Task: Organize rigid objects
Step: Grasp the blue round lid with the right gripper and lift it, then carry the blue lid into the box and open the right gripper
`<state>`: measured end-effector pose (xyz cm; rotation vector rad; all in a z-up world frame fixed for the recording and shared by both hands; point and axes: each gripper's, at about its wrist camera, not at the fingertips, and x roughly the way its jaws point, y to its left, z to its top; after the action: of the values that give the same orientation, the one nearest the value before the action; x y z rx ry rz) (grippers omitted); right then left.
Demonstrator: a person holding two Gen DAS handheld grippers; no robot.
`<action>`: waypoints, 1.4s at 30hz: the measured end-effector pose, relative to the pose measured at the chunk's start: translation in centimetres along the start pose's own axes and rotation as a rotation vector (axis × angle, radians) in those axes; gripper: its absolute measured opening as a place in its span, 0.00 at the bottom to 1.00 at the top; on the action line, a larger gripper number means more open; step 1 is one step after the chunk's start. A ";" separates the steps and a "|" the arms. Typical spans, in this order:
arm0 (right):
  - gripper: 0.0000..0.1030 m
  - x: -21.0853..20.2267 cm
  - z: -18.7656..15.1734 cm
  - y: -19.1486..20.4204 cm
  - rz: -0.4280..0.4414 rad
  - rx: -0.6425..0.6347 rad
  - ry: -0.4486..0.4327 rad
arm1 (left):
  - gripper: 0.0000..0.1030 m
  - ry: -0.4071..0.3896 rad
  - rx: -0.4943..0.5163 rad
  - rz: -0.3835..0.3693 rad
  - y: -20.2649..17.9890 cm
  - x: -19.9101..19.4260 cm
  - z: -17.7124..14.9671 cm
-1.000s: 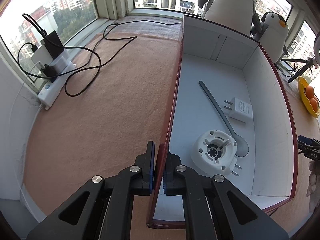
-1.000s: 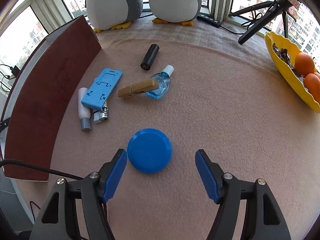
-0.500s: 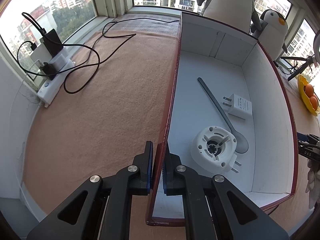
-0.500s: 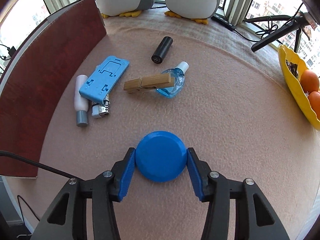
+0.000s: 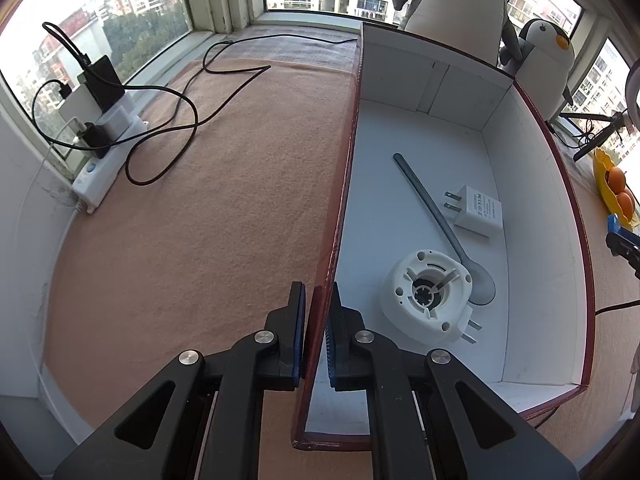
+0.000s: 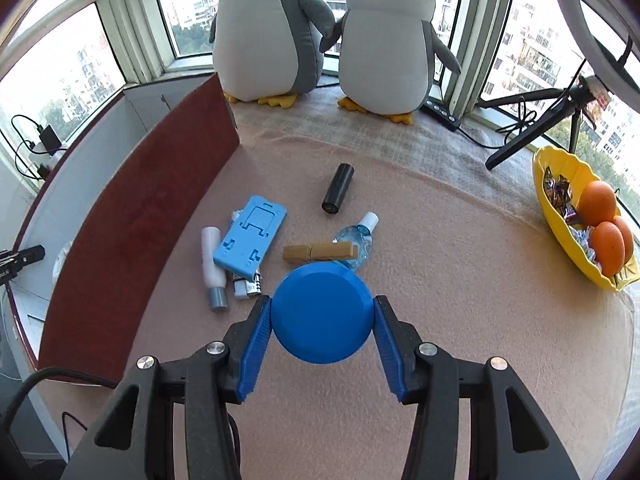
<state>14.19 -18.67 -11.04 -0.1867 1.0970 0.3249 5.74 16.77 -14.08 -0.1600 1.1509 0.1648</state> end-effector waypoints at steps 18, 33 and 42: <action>0.45 -4.3 5.2 12.7 0.191 -0.217 -0.100 | 0.10 -0.001 0.009 -0.004 -0.2 -0.1 -0.2; 0.45 0.0 5.7 19.9 0.182 -0.352 0.002 | 0.10 -0.013 0.007 -0.007 -0.1 -0.3 -0.3; 0.45 0.2 5.8 19.9 0.177 -0.352 0.003 | 0.09 -0.030 0.011 -0.001 0.0 -0.7 -0.5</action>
<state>12.17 1.77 -8.36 -0.4040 1.0558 0.6769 5.06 16.59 -13.62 -0.1480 1.1222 0.1597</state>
